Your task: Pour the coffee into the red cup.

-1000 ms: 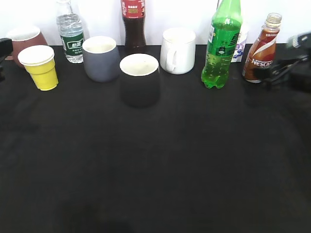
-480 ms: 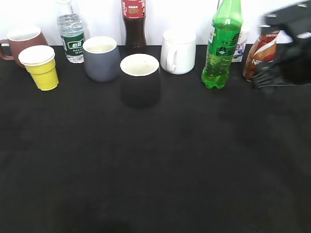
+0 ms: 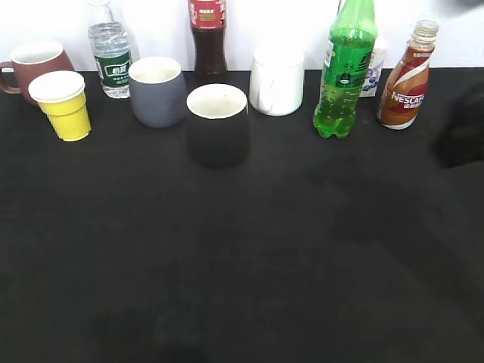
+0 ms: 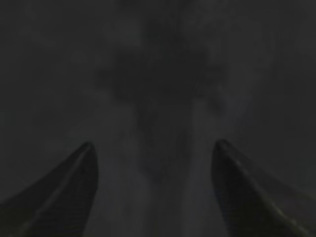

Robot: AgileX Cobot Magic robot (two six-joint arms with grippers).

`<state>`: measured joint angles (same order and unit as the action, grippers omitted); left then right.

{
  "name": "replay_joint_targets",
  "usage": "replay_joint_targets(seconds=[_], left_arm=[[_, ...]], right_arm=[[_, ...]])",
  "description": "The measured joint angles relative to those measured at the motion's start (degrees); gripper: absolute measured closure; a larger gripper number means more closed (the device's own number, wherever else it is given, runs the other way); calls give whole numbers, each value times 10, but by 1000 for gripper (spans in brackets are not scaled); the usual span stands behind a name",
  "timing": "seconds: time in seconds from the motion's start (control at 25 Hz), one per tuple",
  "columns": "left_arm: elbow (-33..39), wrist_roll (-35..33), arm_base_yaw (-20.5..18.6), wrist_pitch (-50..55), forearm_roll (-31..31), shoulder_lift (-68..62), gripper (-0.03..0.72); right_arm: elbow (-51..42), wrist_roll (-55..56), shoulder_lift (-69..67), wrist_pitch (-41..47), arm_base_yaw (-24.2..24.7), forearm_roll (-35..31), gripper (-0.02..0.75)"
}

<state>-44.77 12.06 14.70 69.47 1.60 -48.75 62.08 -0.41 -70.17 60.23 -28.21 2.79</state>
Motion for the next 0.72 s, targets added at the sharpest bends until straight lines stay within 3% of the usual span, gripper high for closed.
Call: replay_joint_targets(seconds=[0.16, 0.32, 0.48, 0.72], left_arm=[[-2, -11, 0, 3, 20, 167, 323], [14, -39, 0, 4, 19, 284, 179], [103, -62, 0, 5, 18, 304, 169], [117, -64, 0, 7, 20, 304, 169]], right_arm=[[0, 9, 136, 67, 0, -28, 178], [-92, 18, 283, 78, 0, -28, 178], [-233, 21, 437, 29, 0, -21, 125], [-328, 22, 496, 6, -1, -28, 150]])
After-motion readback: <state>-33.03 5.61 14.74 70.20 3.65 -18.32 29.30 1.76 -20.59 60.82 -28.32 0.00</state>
